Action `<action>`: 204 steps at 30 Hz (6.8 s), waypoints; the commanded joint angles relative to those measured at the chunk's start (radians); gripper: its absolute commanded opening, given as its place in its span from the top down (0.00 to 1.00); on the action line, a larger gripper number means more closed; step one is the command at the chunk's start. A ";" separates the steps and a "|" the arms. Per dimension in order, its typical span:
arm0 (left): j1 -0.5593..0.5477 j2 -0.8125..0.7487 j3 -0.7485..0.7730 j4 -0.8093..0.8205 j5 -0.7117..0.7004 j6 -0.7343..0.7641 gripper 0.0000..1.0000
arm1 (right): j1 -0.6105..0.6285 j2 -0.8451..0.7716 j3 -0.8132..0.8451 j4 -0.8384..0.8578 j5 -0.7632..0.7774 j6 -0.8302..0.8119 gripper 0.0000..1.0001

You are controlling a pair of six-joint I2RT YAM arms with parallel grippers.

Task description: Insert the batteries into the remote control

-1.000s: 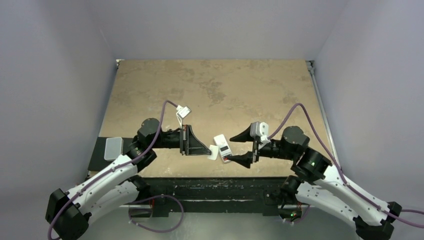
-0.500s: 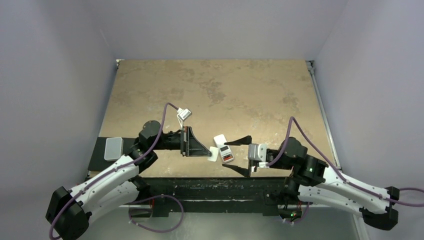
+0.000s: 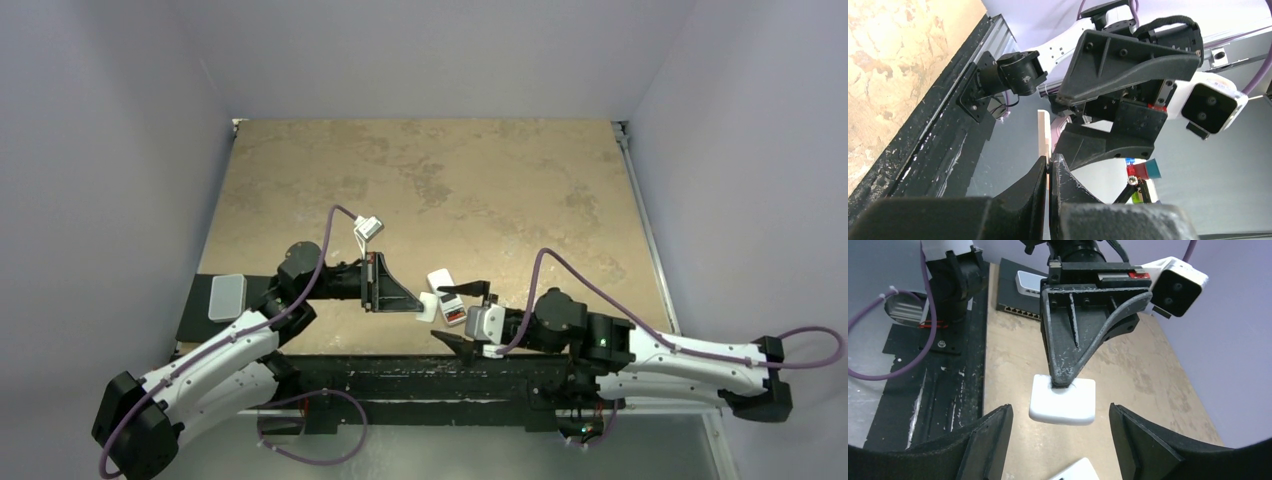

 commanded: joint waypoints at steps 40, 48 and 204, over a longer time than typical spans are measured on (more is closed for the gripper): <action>0.003 -0.017 -0.011 0.047 0.017 -0.024 1.00 | 0.099 0.056 0.017 0.049 0.213 -0.030 0.47; 0.002 -0.005 -0.010 0.020 0.014 -0.007 0.98 | 0.099 0.059 0.020 0.036 0.248 0.001 0.57; 0.002 -0.140 0.261 -0.811 -0.292 0.714 0.34 | -0.178 0.788 0.210 -0.490 0.530 1.121 0.62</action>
